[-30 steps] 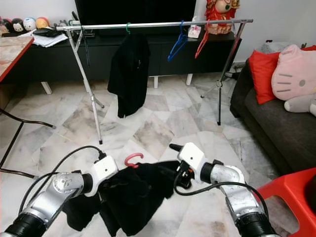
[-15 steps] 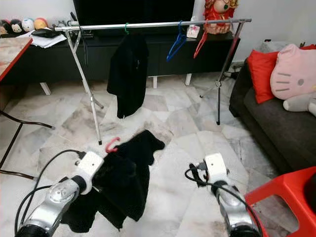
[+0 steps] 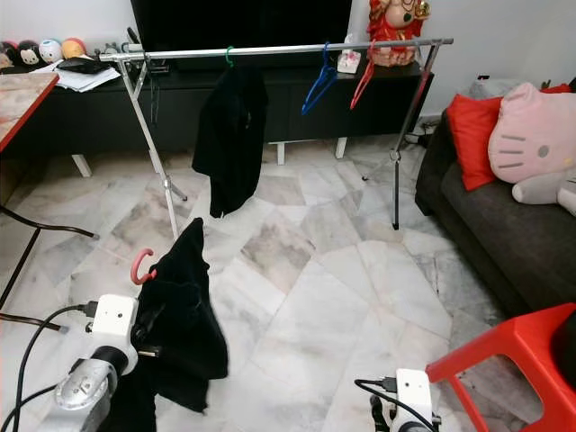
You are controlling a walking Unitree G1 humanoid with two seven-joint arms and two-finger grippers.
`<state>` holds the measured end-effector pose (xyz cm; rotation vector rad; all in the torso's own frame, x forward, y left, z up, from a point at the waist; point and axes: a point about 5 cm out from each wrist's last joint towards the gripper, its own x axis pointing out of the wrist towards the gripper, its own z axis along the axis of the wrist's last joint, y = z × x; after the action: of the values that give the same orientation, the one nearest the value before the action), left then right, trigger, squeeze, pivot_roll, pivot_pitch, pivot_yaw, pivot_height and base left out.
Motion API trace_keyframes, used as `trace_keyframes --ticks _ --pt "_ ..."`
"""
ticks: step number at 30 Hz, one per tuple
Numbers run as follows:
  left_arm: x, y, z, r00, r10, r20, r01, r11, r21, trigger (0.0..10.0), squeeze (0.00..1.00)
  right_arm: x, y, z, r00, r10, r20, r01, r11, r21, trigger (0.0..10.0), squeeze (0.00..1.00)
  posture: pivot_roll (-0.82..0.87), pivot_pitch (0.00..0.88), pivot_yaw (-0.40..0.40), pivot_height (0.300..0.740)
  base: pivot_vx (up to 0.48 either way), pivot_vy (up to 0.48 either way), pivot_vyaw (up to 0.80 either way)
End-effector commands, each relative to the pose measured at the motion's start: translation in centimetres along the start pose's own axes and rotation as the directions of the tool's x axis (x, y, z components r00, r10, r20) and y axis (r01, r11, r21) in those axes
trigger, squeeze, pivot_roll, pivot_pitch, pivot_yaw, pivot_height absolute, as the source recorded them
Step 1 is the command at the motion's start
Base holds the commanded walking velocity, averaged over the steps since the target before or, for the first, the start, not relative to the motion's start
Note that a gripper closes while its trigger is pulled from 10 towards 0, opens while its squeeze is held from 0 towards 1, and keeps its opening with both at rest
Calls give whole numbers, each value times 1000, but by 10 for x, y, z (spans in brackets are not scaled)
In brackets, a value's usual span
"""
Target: Hang hanger
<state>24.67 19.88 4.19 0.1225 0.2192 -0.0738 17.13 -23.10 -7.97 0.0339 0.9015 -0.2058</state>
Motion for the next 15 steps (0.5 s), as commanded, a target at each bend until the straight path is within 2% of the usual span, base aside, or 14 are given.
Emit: trace_keyframes --ticks 1,4,7,13,15 --pt "6 5 19 996 31 79 -29 999 -22 10000 0 0 4 -2 1000 0 -5 0 1000 2 10000 0 -57 0 -30 740 0 0 0" --pt "11 4 23 995 35 90 -32 999 -37 10000 0 0 9 -3 1000 3 -14 -3 1000 2 10000 0 -61 0 -29 740 0 0 0" --pt "13 -2 24 996 20 89 -16 999 -48 10000 0 0 10 -5 1000 -1 -25 2 999 39 10000 0 -72 0 -17 740 288 0 0" --pt "16 -11 24 997 -11 82 15 999 -49 10000 0 -2 2 -15 998 -18 -65 21 999 45 10000 0 -78 0 -7 740 332 0 -766" --pt "17 -12 23 997 -13 79 17 998 -57 10000 0 -4 5 -21 997 -8 -82 8 1000 -9 10000 0 -72 0 -6 740 343 0 -269"
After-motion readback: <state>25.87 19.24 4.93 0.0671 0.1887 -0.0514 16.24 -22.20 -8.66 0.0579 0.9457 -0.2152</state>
